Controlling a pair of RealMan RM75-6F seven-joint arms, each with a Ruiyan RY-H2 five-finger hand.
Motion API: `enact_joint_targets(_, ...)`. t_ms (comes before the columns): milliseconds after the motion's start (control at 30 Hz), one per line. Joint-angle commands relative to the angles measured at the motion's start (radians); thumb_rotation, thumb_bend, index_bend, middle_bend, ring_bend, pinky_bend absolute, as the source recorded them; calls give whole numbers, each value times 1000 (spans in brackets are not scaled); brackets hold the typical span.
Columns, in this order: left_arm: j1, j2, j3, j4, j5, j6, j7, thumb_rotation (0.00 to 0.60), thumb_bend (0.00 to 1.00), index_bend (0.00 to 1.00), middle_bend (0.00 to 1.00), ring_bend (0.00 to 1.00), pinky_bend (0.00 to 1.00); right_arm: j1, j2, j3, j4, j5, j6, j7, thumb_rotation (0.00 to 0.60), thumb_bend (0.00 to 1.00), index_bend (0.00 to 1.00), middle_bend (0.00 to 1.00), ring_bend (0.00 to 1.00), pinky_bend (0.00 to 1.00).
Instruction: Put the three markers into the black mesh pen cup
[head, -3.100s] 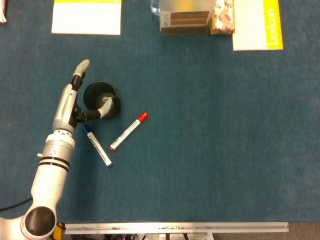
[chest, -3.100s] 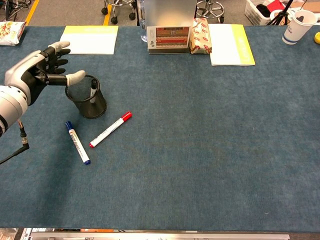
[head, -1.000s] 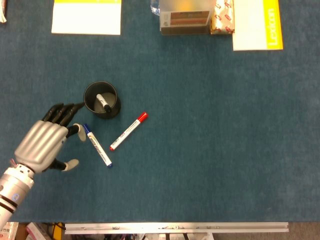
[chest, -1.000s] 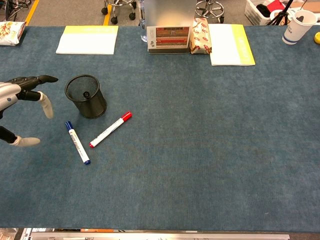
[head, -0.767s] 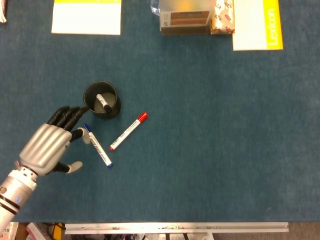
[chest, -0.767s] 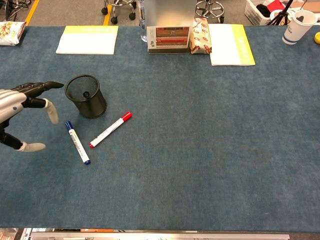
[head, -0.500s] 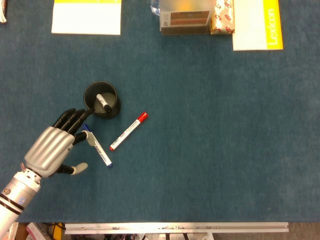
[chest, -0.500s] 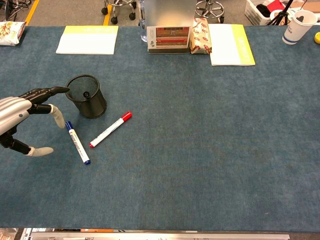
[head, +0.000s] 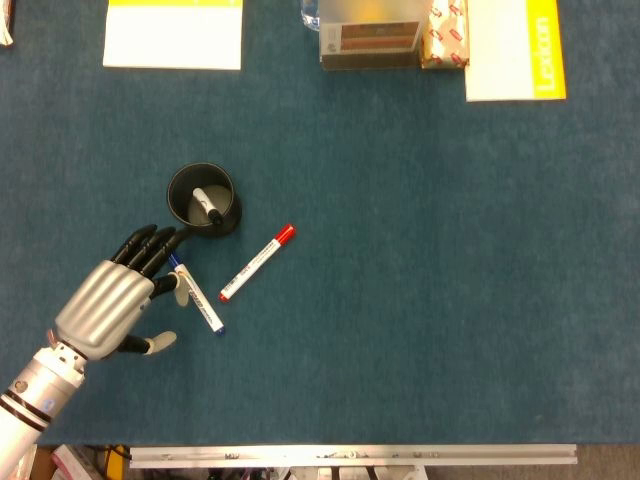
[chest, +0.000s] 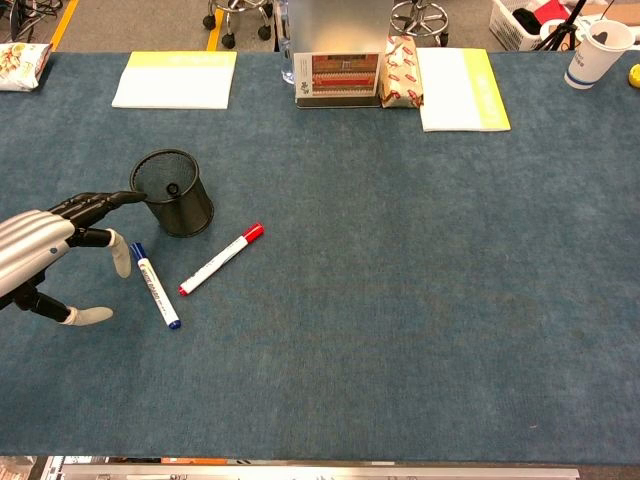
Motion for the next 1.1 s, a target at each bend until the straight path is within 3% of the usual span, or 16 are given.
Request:
enact_joint_targets(33,4,-9,4,10,7,11,-7,600,148,498,37,0,0,0,0,0,0,0,0,0,600,0,82,185,109,406)
enact_joint_targets(300,10,-11,11,19,7,21,-2,600,147,537,166,0,0,1,0,0,0,1,-1,0,600,0,88,185,109,406)
enact_joint_targets(667,-10,-37,6,38,-14,-18,-18,600,194,535,143,0,0,3,0,0,6,-3,-3,2,600,0,94,185,109,405)
enact_joint_targets(833,-20,-66,8,66,-4,-26,-33,600,215,556,192,0,0,3,1,0,7,-4,-3,6,600,0,94,185,109,406)
enact_joint_targets(1100,-33,-99,14,109,-1,-40,-51,600,216,554,187,0,0,5,2,1,10,-5,-3,10,600,0,94,185,109,406)
